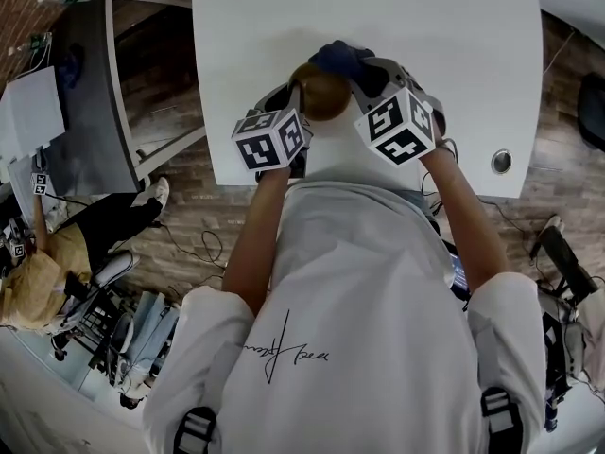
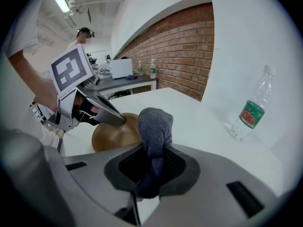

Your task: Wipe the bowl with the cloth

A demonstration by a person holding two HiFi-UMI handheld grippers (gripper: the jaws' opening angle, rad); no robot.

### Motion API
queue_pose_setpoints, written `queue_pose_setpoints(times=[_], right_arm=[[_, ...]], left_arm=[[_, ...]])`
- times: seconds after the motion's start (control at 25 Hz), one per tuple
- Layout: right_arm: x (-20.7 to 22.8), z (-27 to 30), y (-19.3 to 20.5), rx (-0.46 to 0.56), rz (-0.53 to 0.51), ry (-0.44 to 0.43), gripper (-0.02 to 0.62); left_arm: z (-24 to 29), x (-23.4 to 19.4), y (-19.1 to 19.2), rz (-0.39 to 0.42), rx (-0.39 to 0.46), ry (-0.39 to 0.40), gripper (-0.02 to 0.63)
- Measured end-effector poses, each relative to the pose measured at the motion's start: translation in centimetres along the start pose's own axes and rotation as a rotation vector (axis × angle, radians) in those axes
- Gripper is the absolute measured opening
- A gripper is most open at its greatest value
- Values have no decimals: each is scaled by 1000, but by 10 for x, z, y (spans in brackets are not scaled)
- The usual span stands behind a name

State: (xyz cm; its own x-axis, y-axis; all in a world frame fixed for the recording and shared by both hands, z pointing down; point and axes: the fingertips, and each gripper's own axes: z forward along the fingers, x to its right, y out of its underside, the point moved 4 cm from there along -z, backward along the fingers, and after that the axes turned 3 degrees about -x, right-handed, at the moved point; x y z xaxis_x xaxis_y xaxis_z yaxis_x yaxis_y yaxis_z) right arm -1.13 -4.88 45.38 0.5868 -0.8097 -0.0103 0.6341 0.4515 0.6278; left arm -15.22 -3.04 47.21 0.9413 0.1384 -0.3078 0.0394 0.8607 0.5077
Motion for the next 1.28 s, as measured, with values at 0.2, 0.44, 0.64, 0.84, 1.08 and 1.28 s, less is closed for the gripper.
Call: queue_pose_setpoints(times=[0.2,0.44,0.64,0.84,1.08,1.28], right_arm=[[-2,-12,10,-11,-1,2,55],[-8,-5,7,-22,-7,-2,55],[-9,-7,9,-27,-12,0,55],[-12,-8,11,-32,-21,4,55],[-12,-10,14,-36,-29,5,55],[-15,-8,13,-40,-30,4,55]], left_arm=[[-3,11,3,3,1,1,8],[-2,1,1,-3,1,1,8],[-2,1,1,-4,2,-2,8],[-3,0,2,-6,1,-5,8],[-1,1,4,-10,-1,-8,8],[0,-3,3,-14,-5,-6,8]])
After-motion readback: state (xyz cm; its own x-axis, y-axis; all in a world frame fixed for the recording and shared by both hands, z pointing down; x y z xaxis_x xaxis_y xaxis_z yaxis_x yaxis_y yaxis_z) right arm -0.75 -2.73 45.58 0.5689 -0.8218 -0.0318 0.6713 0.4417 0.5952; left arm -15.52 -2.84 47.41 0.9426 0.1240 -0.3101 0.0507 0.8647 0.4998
